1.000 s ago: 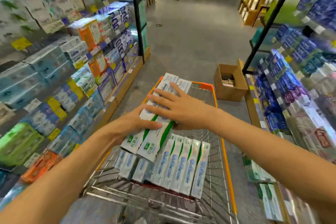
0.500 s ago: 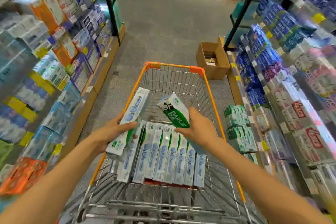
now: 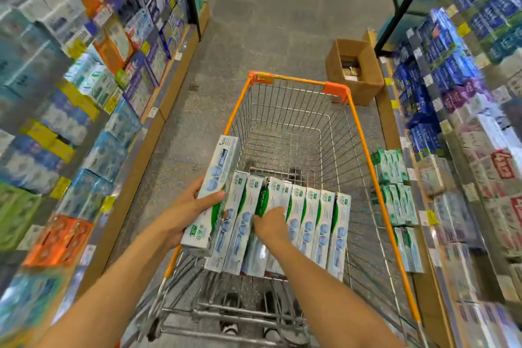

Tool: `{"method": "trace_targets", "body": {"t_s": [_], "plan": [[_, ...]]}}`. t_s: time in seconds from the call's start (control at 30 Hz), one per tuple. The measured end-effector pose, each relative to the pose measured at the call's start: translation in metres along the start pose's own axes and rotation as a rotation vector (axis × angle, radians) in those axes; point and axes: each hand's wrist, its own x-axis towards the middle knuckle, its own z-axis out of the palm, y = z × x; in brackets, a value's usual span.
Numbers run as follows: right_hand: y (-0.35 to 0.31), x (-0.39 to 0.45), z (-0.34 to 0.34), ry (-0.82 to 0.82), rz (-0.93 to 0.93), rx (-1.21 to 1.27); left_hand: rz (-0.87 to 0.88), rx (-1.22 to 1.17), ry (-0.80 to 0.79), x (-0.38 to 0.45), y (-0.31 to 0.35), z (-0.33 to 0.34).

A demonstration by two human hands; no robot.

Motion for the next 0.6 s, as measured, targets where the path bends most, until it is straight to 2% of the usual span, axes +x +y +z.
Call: {"method": "trace_targets", "body": {"t_s": [0.1, 0.2, 0.27, 0.33, 0.4, 0.47, 0.5, 0.53, 0.6], "plan": [[0.002, -0.006, 0.0, -0.04, -0.038, 0.0, -0.019, -0.028, -0.02, 0.002, -0.006, 0.002], [0.006, -0.009, -0.016, -0.254, -0.064, 0.086, -0.015, -0.064, -0.043, 0.005, -0.009, 0.012], [0.004, -0.018, -0.04, -0.352, -0.078, 0.033, -0.013, -0.082, -0.045, 0.005, -0.008, 0.022], [-0.003, -0.029, -0.067, -0.266, -0.143, 0.043, 0.001, -0.066, -0.062, 0.005, -0.006, 0.03], [-0.015, -0.046, -0.096, -0.139, -0.205, 0.23, 0.045, 0.017, -0.083, 0.0, -0.002, 0.041], [-0.03, -0.071, -0.124, -0.242, -0.213, 0.519, 0.107, 0.143, -0.133, -0.002, 0.003, 0.056], [-0.038, -0.085, -0.136, -0.302, -0.229, 0.568, 0.14, 0.212, -0.167, -0.003, 0.004, 0.065], [-0.043, -0.094, -0.146, -0.322, -0.249, 0.539, 0.174, 0.268, -0.188, -0.004, 0.007, 0.075], [-0.046, -0.106, -0.159, -0.254, -0.274, 0.459, 0.228, 0.36, -0.211, -0.006, 0.011, 0.093]]}}
